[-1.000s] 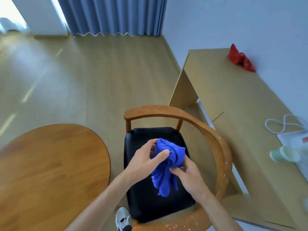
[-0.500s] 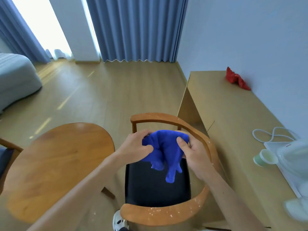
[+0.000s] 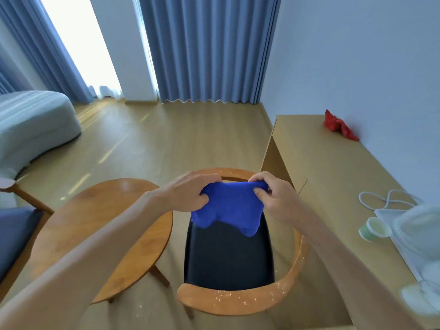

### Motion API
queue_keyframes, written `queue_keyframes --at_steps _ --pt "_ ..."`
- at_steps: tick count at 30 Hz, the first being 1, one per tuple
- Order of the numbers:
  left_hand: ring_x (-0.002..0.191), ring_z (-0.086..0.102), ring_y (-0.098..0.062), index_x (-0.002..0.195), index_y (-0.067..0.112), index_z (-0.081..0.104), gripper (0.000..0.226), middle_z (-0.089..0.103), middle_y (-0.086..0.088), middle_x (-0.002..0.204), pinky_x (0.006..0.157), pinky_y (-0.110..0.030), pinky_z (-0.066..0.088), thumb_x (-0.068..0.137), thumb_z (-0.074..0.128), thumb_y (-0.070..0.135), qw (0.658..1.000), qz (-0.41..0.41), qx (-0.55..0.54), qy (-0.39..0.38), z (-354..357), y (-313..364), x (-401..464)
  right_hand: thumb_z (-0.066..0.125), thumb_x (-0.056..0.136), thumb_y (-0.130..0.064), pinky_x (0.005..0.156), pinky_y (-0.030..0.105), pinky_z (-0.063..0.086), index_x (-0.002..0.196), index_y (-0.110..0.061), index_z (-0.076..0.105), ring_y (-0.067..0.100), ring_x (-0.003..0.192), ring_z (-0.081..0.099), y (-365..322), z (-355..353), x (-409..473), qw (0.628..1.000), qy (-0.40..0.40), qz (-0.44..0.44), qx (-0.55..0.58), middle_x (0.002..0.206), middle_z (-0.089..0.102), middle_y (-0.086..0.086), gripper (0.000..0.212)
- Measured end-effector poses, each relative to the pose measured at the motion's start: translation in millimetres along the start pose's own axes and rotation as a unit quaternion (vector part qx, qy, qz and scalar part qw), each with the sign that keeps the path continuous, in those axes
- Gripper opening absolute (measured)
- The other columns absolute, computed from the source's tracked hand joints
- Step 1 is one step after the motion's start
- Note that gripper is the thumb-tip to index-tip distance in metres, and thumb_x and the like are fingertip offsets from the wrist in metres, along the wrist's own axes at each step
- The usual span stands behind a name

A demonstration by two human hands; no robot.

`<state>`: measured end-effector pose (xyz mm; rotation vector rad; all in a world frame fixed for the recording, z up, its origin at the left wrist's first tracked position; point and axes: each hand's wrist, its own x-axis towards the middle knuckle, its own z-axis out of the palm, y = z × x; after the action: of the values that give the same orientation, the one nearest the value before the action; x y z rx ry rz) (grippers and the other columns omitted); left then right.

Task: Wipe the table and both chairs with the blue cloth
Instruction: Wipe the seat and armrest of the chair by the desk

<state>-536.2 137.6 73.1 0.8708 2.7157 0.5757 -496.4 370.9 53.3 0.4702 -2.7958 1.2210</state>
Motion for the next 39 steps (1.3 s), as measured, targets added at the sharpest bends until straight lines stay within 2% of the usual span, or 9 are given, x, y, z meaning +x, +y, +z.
queue_keyframes --at_steps 7,11,16,24,28,32,35,37,39 --pt "0.074 0.050 0.011 0.113 0.024 0.056 0.043 0.046 0.028 0.074 0.063 -0.010 0.028 0.080 0.041 0.002 0.999 0.049 0.015 -0.002 0.0 -10.8 1.4 0.052 0.086 -0.002 0.073 0.007 0.040 0.114 -0.020 0.055 0.003 0.094 0.053 -5.9 7.9 9.1 0.992 -0.097 0.019 -0.072 0.106 0.056 -0.009 0.033" --pt "0.072 0.053 -0.004 0.115 0.029 0.056 0.046 0.055 0.018 0.074 0.071 -0.017 0.033 0.075 0.037 0.013 0.997 0.071 0.030 -0.026 3.1 -18.0 4.1 0.055 0.085 -0.005 0.076 0.014 0.042 0.110 -0.020 0.059 0.007 0.091 0.055 -8.2 9.9 9.5 0.988 -0.120 0.008 -0.100 0.100 0.058 -0.007 0.029" --pt "0.110 0.035 -0.012 0.104 0.028 0.064 0.037 0.057 0.014 0.107 0.101 -0.034 0.025 0.085 0.043 0.006 0.982 0.092 0.161 0.035 11.8 -20.3 5.0 0.054 0.082 -0.005 0.084 0.018 0.043 0.106 -0.019 0.065 0.005 0.094 0.052 -13.1 12.9 9.7 0.984 -0.115 -0.028 -0.133 0.099 0.058 -0.014 0.029" --pt "0.094 0.055 -0.025 0.083 0.010 0.068 0.023 0.056 -0.003 0.113 0.067 -0.029 0.044 0.080 0.054 -0.008 0.974 0.105 0.115 0.167 22.9 -15.1 12.1 0.053 0.082 -0.002 0.101 0.033 0.039 0.104 -0.014 0.068 0.014 0.114 0.043 -15.1 16.5 14.4 0.978 -0.037 -0.082 -0.188 0.119 0.052 -0.001 0.029" --pt "0.086 0.059 -0.014 0.070 0.004 0.068 0.031 0.065 0.002 0.104 0.070 -0.006 0.035 0.065 0.039 -0.006 0.979 0.156 -0.006 0.134 22.3 -18.8 12.7 0.052 0.075 -0.003 0.109 0.044 0.031 0.095 -0.016 0.066 0.020 0.137 0.029 -15.3 14.9 20.9 0.973 -0.026 -0.108 -0.201 0.146 0.037 0.001 0.028" --pt "0.086 0.059 -0.008 0.063 0.002 0.067 0.027 0.068 0.004 0.100 0.073 -0.008 0.038 0.060 0.041 -0.005 0.969 0.187 -0.082 0.139 20.2 -10.8 8.6 0.052 0.069 -0.007 0.114 0.035 0.020 0.085 -0.020 0.056 0.015 0.146 0.013 -18.0 10.1 32.5 0.970 -0.132 -0.108 -0.176 0.154 0.029 -0.002 0.021" --pt "0.091 0.061 -0.005 0.064 0.000 0.068 0.030 0.069 0.004 0.101 0.075 -0.011 0.044 0.061 0.039 -0.006 0.962 0.191 -0.113 0.161 18.4 -7.6 7.2 0.052 0.064 -0.011 0.092 0.039 0.047 0.076 -0.028 0.041 0.022 0.115 0.053 -23.3 8.1 36.7 0.975 -0.190 -0.059 -0.100 0.112 0.060 0.001 0.024" --pt "0.098 0.061 -0.002 0.068 0.000 0.071 0.034 0.066 0.006 0.109 0.077 -0.015 0.048 0.063 0.038 -0.006 0.957 0.186 -0.135 0.176 18.9 -7.1 5.4 0.052 0.064 -0.014 0.067 0.038 0.047 0.074 -0.032 0.040 0.013 0.077 0.054 -22.8 7.5 36.3 0.979 -0.181 -0.034 -0.083 0.083 0.055 -0.006 0.025" --pt "0.105 0.059 0.000 0.074 0.002 0.072 0.032 0.059 0.007 0.119 0.079 -0.021 0.051 0.064 0.041 -0.002 0.952 0.151 -0.174 0.200 20.5 -9.3 3.1 0.053 0.068 -0.011 0.063 0.037 0.044 0.077 -0.034 0.042 0.012 0.069 0.050 -21.9 6.7 35.5 0.986 -0.153 -0.028 -0.066 0.078 0.053 -0.008 0.027"
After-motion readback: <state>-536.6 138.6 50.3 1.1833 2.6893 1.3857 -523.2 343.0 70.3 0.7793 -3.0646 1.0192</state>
